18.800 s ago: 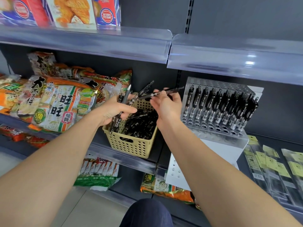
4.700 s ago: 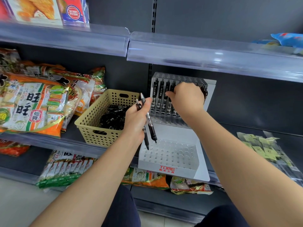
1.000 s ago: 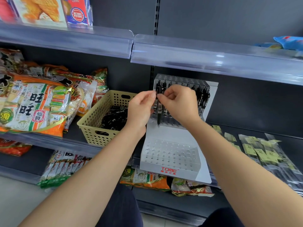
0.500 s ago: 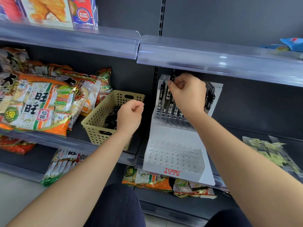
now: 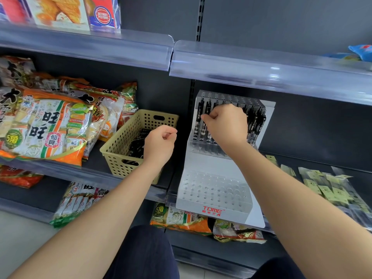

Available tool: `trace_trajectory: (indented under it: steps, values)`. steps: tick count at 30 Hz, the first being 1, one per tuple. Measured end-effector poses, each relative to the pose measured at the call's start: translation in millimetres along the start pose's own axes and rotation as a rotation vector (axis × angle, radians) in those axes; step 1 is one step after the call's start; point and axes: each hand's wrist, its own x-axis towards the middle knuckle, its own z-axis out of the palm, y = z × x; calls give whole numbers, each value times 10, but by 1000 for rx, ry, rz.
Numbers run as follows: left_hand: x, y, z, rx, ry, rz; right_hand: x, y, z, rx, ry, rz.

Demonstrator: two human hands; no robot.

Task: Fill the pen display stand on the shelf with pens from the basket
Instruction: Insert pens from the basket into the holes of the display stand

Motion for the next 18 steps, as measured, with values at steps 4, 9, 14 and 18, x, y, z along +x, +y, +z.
trace_trajectory:
  steps: [4, 9, 14, 18]
  values:
    - [-5, -3, 1, 17, 1, 4, 32, -14, 6, -15, -15, 11]
    - [2, 4, 3, 13, -2, 19, 92, -49, -61, -70, -94, 0]
    - [3, 16, 11, 19, 2, 23, 115, -122, -76, -219, -177, -38]
    - [7, 27, 1, 8, 4, 21, 94, -112, -53, -246, -182, -42]
